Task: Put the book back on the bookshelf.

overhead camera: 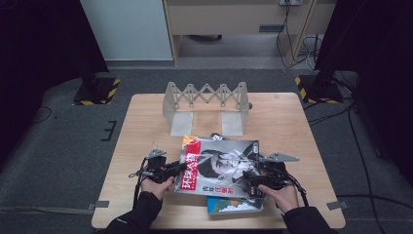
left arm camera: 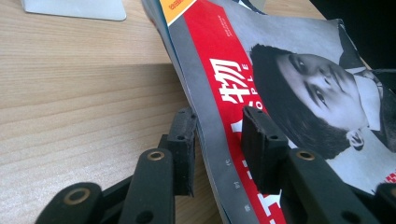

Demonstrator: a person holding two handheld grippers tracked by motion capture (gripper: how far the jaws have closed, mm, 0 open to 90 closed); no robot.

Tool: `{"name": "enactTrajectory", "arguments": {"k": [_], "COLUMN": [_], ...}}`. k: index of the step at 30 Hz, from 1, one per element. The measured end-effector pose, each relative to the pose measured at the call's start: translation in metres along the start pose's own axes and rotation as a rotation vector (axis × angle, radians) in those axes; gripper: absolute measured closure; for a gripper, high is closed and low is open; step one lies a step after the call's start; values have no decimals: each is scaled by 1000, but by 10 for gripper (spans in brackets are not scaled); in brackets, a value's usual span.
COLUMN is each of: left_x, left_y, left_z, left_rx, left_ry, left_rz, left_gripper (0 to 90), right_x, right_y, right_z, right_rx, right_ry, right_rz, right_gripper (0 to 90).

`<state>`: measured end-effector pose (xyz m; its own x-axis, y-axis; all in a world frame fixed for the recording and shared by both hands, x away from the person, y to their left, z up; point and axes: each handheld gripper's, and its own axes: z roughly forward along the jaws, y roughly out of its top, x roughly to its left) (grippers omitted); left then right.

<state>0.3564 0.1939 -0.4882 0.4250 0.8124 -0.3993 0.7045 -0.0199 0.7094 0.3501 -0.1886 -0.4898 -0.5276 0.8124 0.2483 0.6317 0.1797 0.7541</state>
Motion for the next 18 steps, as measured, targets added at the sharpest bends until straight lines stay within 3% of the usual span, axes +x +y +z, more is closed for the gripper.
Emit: {"name": "enactTrajectory", "arguments": {"k": [2, 5, 9, 18], "left_x": [0, -1, -4, -5], "left_y": [-1, -4, -9, -23], "left_z": [0, -2, -11, -21], "left_rx": [-6, 6, 23, 82], "left_ry": [1, 36, 36, -22], "left_rz": [9, 46, 72, 25], "left_gripper": [630, 569, 452, 388], "right_x": [0, -1, -2, -1], "right_y": [0, -1, -3, -6], "right_z": [0, -1, -3, -6], "right_rx": [-7, -5, -6, -1], "right_ry": [-6, -15, -19, -30], "right_rz": [-3, -11, -12, -26], "right_gripper": [160, 149, 146, 145]}}
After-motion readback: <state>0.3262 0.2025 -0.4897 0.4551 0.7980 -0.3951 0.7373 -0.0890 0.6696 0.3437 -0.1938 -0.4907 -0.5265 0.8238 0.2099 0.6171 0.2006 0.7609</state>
